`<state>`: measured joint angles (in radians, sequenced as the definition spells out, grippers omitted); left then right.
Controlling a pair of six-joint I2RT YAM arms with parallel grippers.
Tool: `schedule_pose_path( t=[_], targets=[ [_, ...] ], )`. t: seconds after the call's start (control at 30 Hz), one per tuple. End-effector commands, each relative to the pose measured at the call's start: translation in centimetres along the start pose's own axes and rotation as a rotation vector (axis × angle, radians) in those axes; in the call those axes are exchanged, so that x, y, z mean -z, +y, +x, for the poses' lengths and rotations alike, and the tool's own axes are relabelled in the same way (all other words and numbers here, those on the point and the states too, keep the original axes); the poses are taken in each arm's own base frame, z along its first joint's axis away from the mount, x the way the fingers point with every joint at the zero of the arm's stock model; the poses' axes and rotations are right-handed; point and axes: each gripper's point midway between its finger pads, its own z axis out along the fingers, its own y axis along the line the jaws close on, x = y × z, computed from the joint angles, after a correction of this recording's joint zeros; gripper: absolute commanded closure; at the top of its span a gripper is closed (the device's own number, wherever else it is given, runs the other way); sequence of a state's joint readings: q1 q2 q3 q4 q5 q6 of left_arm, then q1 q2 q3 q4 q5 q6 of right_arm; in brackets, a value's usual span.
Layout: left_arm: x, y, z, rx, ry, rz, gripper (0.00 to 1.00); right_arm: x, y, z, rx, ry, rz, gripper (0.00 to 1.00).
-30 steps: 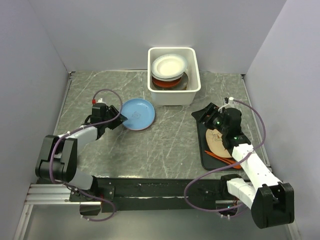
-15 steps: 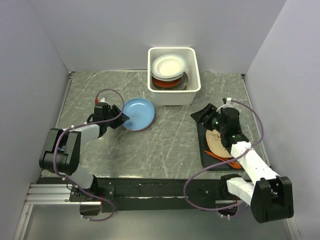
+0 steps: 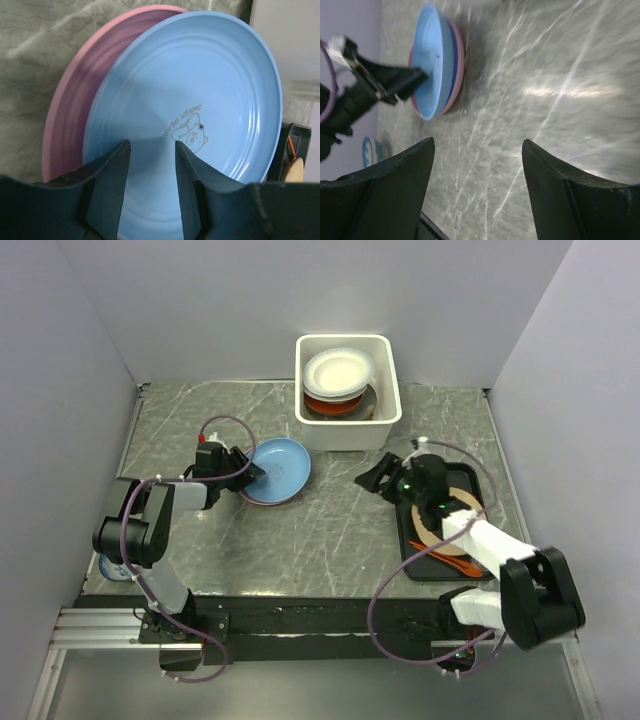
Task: Place the plates into the plastic bin on the countertop
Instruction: Pick up the plate at the center of the board.
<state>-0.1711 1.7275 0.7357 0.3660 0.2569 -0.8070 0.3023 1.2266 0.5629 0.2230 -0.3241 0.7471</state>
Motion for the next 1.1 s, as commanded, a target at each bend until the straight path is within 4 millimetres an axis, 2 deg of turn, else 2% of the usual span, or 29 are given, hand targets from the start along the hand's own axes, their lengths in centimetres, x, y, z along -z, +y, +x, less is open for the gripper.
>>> schedule_pose_path(
  t=[0.0,0.03,0.1,0.13,0.17,0.2,0.27,0.3,0.37,0.4,0.67,0.87,0.9,1.0,1.03,1.07],
  targets=[
    [-0.3,2.5,3.6,0.003,0.111,-0.080,0.52,-3.0,4.6,-0.3,0.050,-0.009,-0.083,0.23],
    [-0.3,2.4,3.7,0.000,0.117,-0.076,0.52,-4.2,4.7,1.1,0.061,0.023,-0.068,0.23],
    [-0.4,2.5,3.9,-0.002,0.122,-0.080,0.52,-5.8,5.6,1.0,0.067,0.031,-0.068,0.23],
    [-0.4,2.4,4.1,-0.003,0.128,-0.075,0.52,-7.1,4.9,1.9,0.063,0.058,-0.045,0.23],
    [-0.3,2.4,4.1,-0.006,0.128,-0.072,0.52,-7.7,5.4,1.8,0.045,0.059,-0.058,0.23],
    [-0.3,2.5,4.2,-0.005,0.131,-0.073,0.52,-8.8,4.7,2.6,0.025,0.083,-0.048,0.23],
    [-0.3,2.5,4.3,-0.008,0.135,-0.071,0.52,-9.9,6.1,2.3,-0.014,0.081,-0.108,0.23],
    [-0.3,2.5,4.3,-0.012,0.135,-0.073,0.52,-10.8,5.5,2.9,-0.028,0.101,-0.098,0.23],
    [-0.2,2.5,4.3,-0.015,0.135,-0.075,0.52,-11.8,6.3,2.8,-0.045,0.103,-0.109,0.23],
    [-0.2,2.5,4.3,-0.016,0.135,-0.077,0.52,-12.4,5.9,3.3,-0.052,0.115,-0.101,0.23],
    [0.1,2.2,4.3,-0.025,0.138,-0.071,0.52,-13.8,7.4,3.5,-0.068,0.119,-0.131,0.25],
    [0.2,2.3,4.3,-0.025,0.138,-0.072,0.53,-15.4,7.5,4.1,-0.075,0.140,-0.116,0.28],
    [0.3,2.2,4.3,-0.025,0.139,-0.071,0.53,-15.7,7.0,4.7,-0.079,0.158,-0.095,0.30],
    [0.4,2.2,4.2,-0.031,0.134,-0.072,0.52,-16.4,7.0,5.2,-0.079,0.169,-0.089,0.39],
    [0.5,2.1,4.2,-0.034,0.135,-0.072,0.52,-16.5,7.1,5.3,-0.083,0.171,-0.094,0.60],
    [0.5,2.1,4.2,-0.036,0.137,-0.073,0.52,-16.6,7.0,5.4,-0.084,0.170,-0.091,0.77]
  ],
)
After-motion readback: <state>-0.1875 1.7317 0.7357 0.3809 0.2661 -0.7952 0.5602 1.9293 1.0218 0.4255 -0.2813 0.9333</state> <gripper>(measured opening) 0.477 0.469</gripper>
